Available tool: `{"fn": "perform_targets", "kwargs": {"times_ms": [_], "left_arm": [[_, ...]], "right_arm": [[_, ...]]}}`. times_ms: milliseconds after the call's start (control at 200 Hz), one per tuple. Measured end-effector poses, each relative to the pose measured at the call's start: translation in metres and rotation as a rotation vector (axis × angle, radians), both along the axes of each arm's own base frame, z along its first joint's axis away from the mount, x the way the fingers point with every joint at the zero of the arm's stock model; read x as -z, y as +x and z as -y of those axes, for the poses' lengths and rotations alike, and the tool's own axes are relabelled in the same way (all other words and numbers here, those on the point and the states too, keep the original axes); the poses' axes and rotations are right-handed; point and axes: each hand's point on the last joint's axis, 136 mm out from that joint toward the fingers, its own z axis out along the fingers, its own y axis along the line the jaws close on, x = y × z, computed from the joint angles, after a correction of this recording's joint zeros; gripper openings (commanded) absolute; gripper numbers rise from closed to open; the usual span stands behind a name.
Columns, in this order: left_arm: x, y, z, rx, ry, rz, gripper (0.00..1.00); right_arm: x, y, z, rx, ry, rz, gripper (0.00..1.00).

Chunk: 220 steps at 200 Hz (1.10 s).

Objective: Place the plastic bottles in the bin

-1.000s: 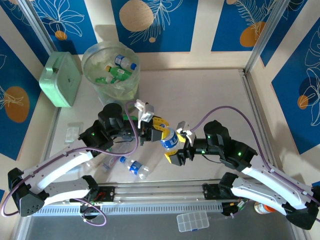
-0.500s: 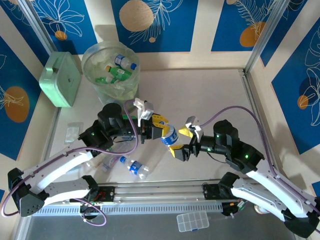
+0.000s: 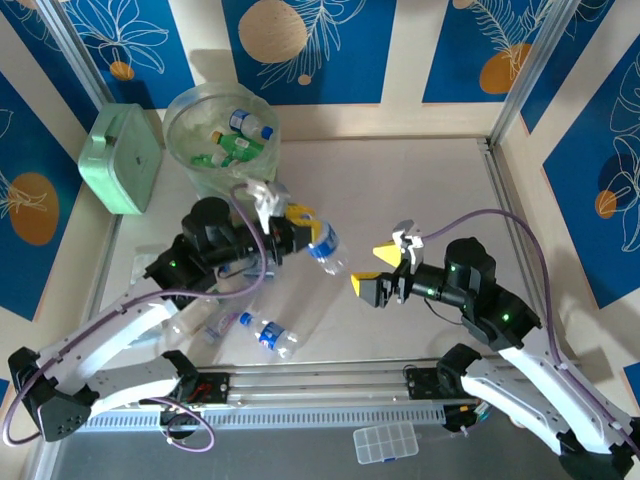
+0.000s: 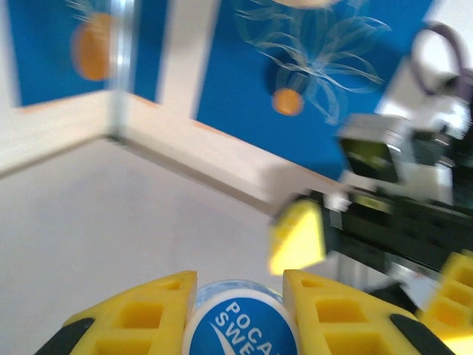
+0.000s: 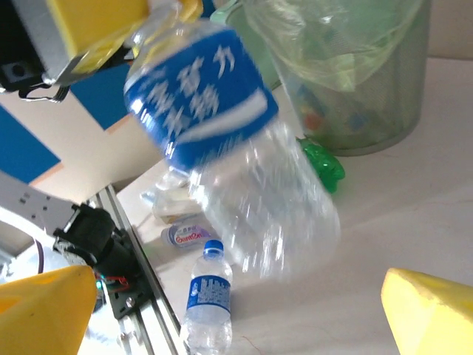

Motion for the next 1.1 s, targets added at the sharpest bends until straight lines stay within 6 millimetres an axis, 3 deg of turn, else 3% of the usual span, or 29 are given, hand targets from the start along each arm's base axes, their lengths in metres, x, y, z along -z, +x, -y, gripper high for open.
{"fn": "perform_targets", "kwargs": {"times_ms": [130,270,440,590,735,920,1100], "left_arm": [[-0.038,0.066,-0.059,-0.305,-0.063,-0.014,0.0],[-0.079,0.115,-0.122,-0.585,-0.171,-0.021,0.0],[-0.1,0.176,-0.183,-0.808,-0.315,-0.156,0.0],[-0.072,0.23,-0.225,-0.927,-0.4,-0.347,0.0],[-0.033,0.269,-0.246,-0.957,-0.439,-0.552,0.0],[0.015,0.288,-0.237,-0.873,-0.423,-0.745,0.06],[0.039,0.284,-0.22,-0.78,-0.403,-0.83,0.09]], "right_arm": [[-0.013,0.012,0.005,0.05,0.02,-0.052,0.99],[-0.008,0.014,0.001,0.041,0.014,-0.104,0.99],[-0.002,0.009,-0.003,0.012,0.01,-0.143,0.99],[0.003,0.007,-0.005,0.002,0.003,-0.159,0.99],[0.016,0.006,-0.008,-0.007,-0.026,-0.195,0.99],[0.025,0.008,-0.009,0.0,-0.053,-0.22,1.0],[0.033,0.01,-0.013,-0.003,-0.072,-0.237,0.99]]}}
